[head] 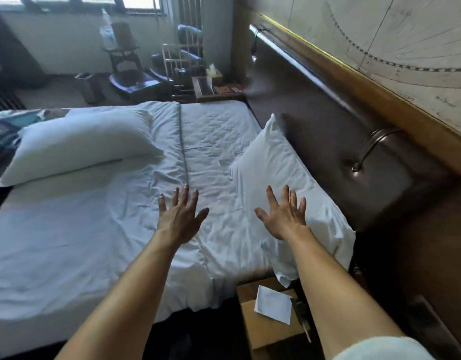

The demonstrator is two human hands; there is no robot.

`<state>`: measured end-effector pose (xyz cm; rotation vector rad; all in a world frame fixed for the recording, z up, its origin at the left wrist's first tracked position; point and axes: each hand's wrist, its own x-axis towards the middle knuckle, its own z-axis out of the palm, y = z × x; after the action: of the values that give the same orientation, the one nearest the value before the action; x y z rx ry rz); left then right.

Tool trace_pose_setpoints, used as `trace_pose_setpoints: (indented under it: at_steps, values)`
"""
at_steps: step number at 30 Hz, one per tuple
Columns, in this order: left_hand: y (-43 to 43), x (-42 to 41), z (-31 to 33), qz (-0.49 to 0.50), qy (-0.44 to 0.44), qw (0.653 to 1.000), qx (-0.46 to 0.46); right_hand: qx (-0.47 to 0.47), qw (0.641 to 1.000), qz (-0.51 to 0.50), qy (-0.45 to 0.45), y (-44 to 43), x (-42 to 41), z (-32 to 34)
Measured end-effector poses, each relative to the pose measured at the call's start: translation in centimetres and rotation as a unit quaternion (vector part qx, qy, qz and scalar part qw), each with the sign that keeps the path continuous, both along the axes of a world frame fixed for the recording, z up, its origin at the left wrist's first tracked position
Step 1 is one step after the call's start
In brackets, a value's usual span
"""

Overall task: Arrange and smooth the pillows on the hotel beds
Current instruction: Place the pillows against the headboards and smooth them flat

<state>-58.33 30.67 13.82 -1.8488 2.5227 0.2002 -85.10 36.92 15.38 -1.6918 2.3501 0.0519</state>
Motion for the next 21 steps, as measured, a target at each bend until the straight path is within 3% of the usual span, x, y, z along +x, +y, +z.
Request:
trace_pose_setpoints:
  at_steps: [10,21]
  values:
    - [9.0,15.6,0.4,0.131,-0.005,0.991,-0.009,-0.007,0.990,0.141,0.009,1.0,15.1,1.4]
    - [18.7,40.7,0.0,0.283,-0.029,0.959,-0.003,-0.050,0.958,0.283,-0.002,3.4,42.0,0.9]
